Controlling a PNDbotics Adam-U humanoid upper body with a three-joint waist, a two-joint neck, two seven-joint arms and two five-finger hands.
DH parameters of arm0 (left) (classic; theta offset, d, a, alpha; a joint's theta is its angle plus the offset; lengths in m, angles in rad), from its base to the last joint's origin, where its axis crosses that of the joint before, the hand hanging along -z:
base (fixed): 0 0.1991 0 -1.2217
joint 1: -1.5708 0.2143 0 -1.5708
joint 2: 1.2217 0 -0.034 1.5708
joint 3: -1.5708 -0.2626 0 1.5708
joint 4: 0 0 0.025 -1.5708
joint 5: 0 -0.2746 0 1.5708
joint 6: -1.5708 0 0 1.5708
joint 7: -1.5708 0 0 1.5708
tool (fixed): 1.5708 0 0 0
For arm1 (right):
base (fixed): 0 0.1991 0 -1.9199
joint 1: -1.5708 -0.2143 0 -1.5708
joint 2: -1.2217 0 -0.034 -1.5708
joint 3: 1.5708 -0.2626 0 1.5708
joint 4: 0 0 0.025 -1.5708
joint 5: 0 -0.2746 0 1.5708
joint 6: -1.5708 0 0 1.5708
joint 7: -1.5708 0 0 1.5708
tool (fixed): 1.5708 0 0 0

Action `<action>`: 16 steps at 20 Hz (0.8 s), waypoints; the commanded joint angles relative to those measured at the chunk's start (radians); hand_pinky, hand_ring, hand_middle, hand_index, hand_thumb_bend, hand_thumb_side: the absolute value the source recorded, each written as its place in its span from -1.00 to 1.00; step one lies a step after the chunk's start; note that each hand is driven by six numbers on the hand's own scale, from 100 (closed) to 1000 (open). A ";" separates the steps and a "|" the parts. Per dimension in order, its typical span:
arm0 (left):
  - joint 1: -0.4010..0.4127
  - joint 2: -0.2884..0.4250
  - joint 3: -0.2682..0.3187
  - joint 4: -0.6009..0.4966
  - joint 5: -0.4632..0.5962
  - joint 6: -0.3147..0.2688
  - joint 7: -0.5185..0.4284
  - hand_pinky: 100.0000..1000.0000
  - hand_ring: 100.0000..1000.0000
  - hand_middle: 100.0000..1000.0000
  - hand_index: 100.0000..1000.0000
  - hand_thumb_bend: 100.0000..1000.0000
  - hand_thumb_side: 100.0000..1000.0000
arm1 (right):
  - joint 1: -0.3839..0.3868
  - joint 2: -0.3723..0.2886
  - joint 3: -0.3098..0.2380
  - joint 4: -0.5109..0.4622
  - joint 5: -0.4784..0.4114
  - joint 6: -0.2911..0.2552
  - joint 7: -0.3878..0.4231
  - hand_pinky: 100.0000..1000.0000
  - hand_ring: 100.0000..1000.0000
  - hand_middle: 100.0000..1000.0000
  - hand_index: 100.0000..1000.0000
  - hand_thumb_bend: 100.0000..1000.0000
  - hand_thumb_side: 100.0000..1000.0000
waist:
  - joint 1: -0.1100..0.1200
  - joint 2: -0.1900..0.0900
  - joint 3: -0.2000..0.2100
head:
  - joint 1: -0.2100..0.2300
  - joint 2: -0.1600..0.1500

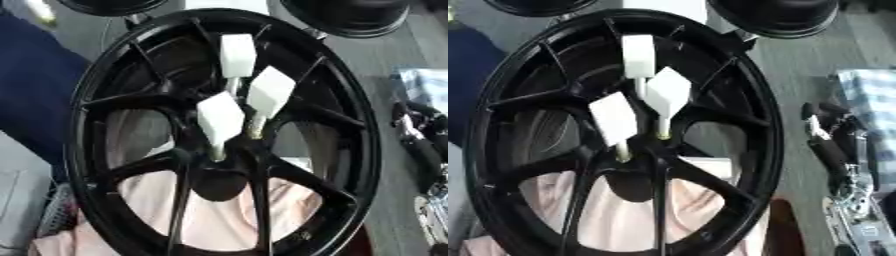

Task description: Pull the pin out of the wheel hub.

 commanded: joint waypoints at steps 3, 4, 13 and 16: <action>0.096 0.091 0.154 0.109 -0.027 -0.054 0.087 0.26 -0.21 -0.62 -0.27 -1.00 -0.91 | -0.007 -0.030 -0.029 -0.030 0.010 -0.003 -0.024 0.60 0.16 -0.11 0.38 -0.37 -0.38 | 0.001 -0.025 0.009 | -0.012 -0.003; 0.122 0.087 0.179 0.118 -0.041 -0.069 0.103 0.27 -0.19 -0.57 -0.21 -1.00 -0.93 | -0.010 -0.030 -0.030 -0.032 0.011 -0.004 -0.026 0.60 0.16 -0.11 0.38 -0.37 -0.38 | 0.001 -0.024 0.010 | -0.013 -0.005; 0.377 -0.019 0.367 0.118 -0.196 -0.122 0.260 0.64 0.40 0.23 0.57 -0.26 0.30 | -0.030 -0.030 -0.020 -0.034 0.009 -0.001 -0.018 0.60 0.15 -0.12 0.37 -0.37 -0.38 | 0.001 -0.013 -0.013 | 0.014 -0.024; 0.460 -0.035 0.383 0.066 -0.235 -0.130 0.312 0.70 0.55 0.48 0.73 -0.10 0.76 | -0.033 -0.030 -0.014 -0.033 0.007 0.000 -0.012 0.60 0.16 -0.11 0.38 -0.37 -0.38 | 0.003 -0.014 -0.024 | 0.026 -0.022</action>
